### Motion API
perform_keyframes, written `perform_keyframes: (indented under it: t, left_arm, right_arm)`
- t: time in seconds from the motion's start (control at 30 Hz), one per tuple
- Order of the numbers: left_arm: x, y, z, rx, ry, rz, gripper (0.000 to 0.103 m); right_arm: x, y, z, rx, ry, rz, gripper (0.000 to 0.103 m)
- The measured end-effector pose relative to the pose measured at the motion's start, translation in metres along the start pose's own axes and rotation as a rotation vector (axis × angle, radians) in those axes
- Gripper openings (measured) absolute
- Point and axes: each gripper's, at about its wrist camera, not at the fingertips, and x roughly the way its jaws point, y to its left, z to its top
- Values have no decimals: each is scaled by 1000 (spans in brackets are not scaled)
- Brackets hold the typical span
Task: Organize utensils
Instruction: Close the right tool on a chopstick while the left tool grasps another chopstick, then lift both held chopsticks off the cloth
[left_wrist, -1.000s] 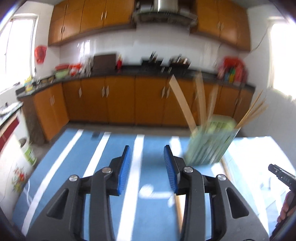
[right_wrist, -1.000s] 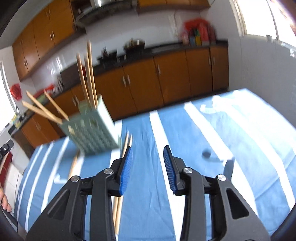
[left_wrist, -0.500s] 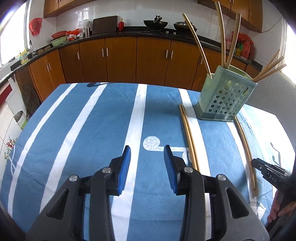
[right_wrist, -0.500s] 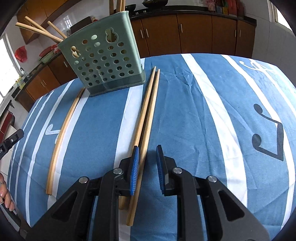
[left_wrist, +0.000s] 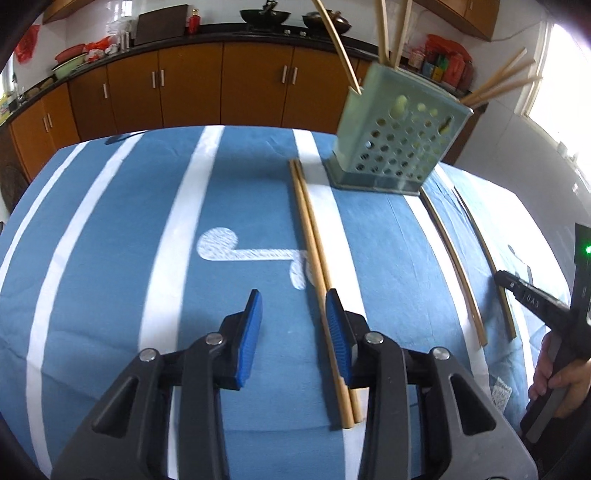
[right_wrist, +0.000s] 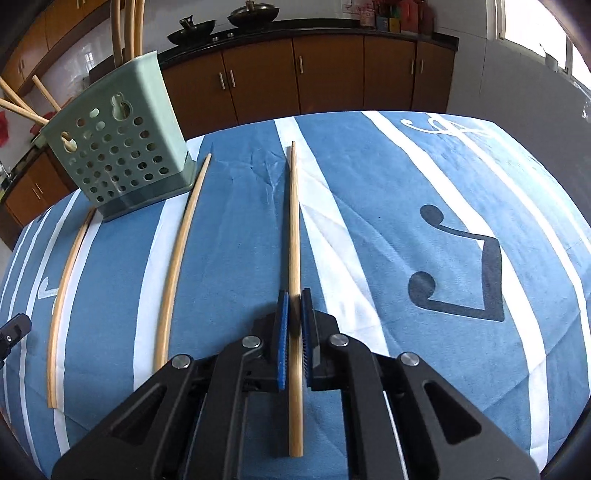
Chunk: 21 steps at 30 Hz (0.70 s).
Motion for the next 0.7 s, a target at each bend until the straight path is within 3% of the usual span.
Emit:
perform_keyframes:
  t: [0.17,0.37,0.43,0.53,0.7]
  left_arm:
    - [17,-12,-6,32,50,21,29]
    - [21,-19,-6,64,43,89,25]
    - [21,-17,-4,46,41,91,24]
    - [23,-13,-1,29,28,128,9]
    - [21,24,8,-54,14,176,8]
  right_arm:
    - [-1,1,-3,-23,-13,-13,8]
    - [-2,2,-4,-33,-16,-11,8]
    - [-2,3,-4,-40,-20,-17,8]
    - [-3,5,-6,-51,-27,-7,8]
    - [-2,-1,-4,-60,-28,28,8]
